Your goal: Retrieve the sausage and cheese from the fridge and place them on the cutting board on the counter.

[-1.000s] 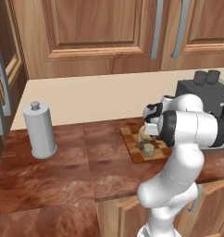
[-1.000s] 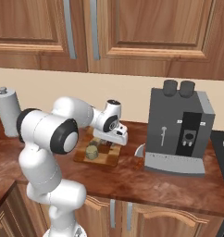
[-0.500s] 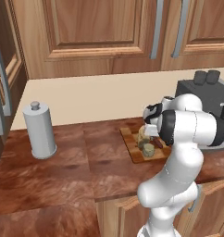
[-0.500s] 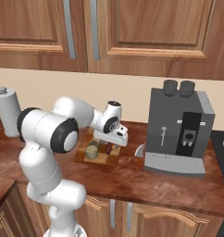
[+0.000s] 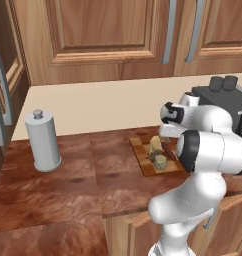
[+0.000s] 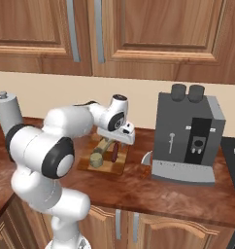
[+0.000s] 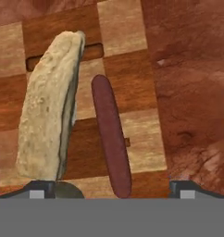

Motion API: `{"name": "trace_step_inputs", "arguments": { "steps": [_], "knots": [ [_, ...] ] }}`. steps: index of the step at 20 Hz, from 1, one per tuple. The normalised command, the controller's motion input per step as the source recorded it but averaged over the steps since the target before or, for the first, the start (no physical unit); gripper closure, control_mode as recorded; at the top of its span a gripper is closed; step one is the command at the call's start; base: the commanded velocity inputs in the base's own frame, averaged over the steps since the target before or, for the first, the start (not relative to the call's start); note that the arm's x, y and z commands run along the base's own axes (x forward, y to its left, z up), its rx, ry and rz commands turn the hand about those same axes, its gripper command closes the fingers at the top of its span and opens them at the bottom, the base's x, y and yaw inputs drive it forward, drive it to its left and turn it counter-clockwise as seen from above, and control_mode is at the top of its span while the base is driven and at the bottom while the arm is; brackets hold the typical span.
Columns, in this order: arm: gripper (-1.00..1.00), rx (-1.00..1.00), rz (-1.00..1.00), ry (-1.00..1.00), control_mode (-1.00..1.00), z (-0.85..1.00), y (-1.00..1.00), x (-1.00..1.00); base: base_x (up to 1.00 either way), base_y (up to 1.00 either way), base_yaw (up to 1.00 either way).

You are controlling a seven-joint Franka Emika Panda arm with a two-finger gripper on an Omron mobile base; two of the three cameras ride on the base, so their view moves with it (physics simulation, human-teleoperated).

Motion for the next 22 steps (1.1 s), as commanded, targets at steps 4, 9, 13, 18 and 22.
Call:
{"name": "trace_step_inputs", "arguments": {
  "steps": [4, 9, 13, 18, 22],
  "knots": [
    [-1.00, 0.00, 0.00, -0.20, -1.00, 0.50, 0.00, -0.55, 0.00, 0.00, 0.00],
    [-1.00, 0.00, 0.00, -0.19, -1.00, 0.50, 0.00, -0.70, 0.00, 0.00, 0.00],
    [-1.00, 0.00, 0.00, -0.11, -1.00, 0.63, 0.00, -0.77, 0.00, 0.00, 0.00],
    [-1.00, 0.00, 0.00, -0.03, -1.00, 0.75, 0.00, -0.75, 0.00, 0.00, 0.00],
    [-1.00, 0.00, 0.02, -0.09, -1.00, 0.48, 0.00, -0.90, 0.00, 0.00, 0.00]
  ]
}}
